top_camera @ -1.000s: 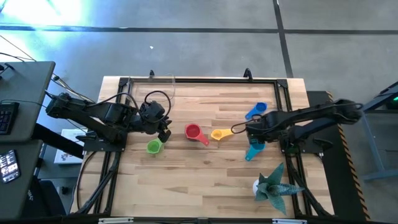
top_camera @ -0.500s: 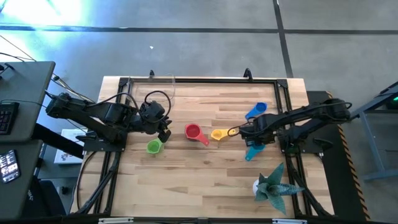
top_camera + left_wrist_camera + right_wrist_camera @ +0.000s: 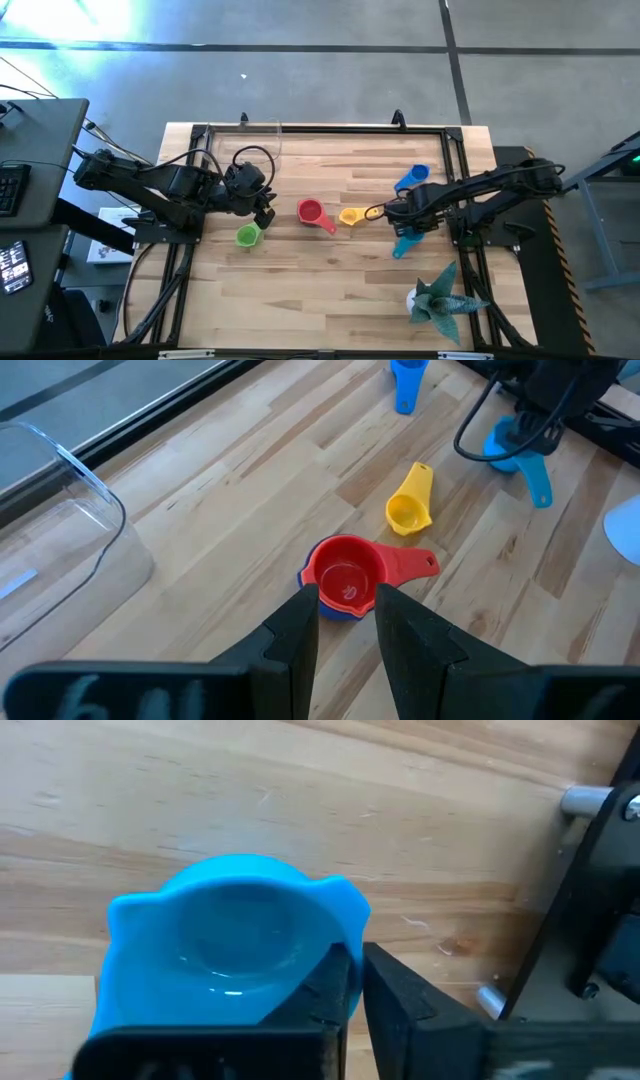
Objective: Nest measuring cups in basket
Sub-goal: Stack the light blue measuring cup on top of the red measuring cup
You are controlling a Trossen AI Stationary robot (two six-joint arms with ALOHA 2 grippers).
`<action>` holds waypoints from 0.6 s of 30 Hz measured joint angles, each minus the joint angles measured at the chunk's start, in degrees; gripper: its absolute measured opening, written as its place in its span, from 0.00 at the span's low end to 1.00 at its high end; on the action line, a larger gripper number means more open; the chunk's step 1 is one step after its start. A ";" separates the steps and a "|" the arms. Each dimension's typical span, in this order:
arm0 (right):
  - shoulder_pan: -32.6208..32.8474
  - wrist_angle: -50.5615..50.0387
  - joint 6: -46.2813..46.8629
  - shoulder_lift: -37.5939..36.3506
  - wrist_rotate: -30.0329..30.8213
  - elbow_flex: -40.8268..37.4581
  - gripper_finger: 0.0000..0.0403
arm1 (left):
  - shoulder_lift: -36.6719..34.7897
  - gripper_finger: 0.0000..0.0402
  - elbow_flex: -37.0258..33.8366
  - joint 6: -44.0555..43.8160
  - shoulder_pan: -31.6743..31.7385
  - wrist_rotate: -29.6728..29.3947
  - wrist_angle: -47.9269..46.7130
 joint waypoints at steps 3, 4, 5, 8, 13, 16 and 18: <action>0.00 0.20 -0.25 -0.91 -0.07 0.05 0.01 | 0.00 0.23 0.00 0.00 0.00 0.00 0.11; 0.00 0.28 -0.25 -1.39 -0.19 0.05 0.01 | 0.00 0.23 0.00 0.00 0.00 -0.06 0.23; 0.00 0.45 -0.21 -1.94 -0.28 0.07 0.01 | 0.00 0.23 0.00 0.00 0.00 -0.19 0.33; 0.00 0.38 0.21 -3.82 0.34 1.31 0.01 | 0.00 0.23 0.00 0.01 0.00 -0.84 0.35; -0.06 0.15 -1.63 -5.27 4.16 6.69 0.00 | 0.00 0.23 0.00 -0.83 0.00 -0.97 1.71; -0.48 -0.74 -4.89 -5.28 5.76 10.68 0.00 | 0.00 0.23 0.00 -1.46 0.00 -0.98 4.66; -0.75 -1.14 -7.21 -5.26 7.23 13.40 0.00 | 0.00 0.23 0.00 -1.49 0.00 -0.98 6.74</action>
